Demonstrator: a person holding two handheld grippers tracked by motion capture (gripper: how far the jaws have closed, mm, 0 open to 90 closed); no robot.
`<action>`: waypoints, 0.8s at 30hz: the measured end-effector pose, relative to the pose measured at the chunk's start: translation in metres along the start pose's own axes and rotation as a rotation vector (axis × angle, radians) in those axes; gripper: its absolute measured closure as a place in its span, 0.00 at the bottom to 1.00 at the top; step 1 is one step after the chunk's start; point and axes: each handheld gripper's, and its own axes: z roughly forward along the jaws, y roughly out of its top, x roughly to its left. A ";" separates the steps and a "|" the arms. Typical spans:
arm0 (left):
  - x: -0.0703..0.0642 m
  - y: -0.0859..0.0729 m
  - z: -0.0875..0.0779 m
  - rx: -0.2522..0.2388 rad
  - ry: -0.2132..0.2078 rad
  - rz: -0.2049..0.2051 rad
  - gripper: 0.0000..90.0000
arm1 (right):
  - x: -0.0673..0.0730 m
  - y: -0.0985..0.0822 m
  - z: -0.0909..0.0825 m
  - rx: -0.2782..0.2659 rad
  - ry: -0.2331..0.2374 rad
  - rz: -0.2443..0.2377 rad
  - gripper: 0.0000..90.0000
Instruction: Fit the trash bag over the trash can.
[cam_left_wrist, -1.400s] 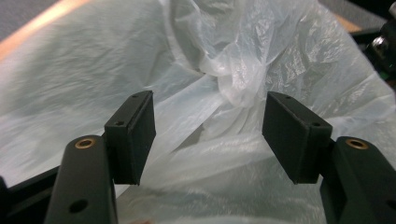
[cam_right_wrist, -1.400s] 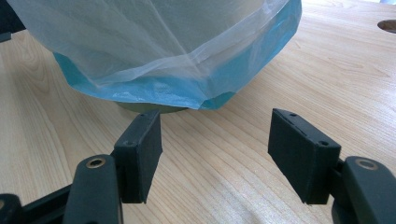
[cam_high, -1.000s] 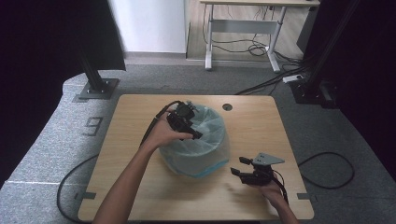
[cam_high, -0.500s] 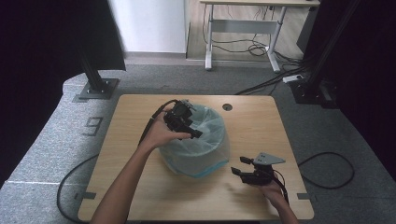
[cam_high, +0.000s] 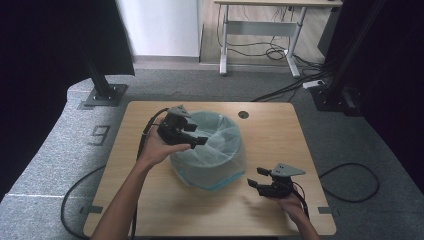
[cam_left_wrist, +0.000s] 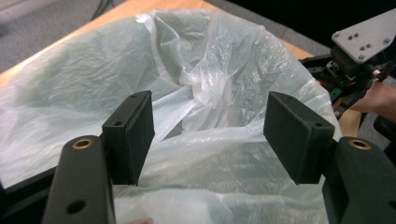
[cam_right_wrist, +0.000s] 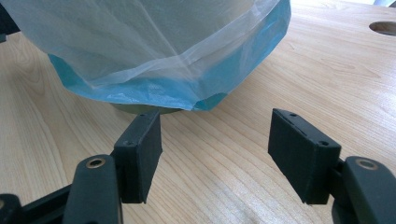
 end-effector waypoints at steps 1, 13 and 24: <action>-0.001 -0.002 -0.003 -0.010 0.007 0.001 0.37 | 0.000 0.000 0.000 0.000 -0.001 0.002 0.38; -0.007 -0.031 -0.035 -0.110 0.045 -0.003 0.37 | -0.002 -0.002 -0.001 -0.001 -0.008 0.007 0.38; -0.003 -0.069 -0.053 -0.133 0.109 -0.022 0.38 | -0.005 -0.005 -0.002 0.005 -0.018 0.018 0.38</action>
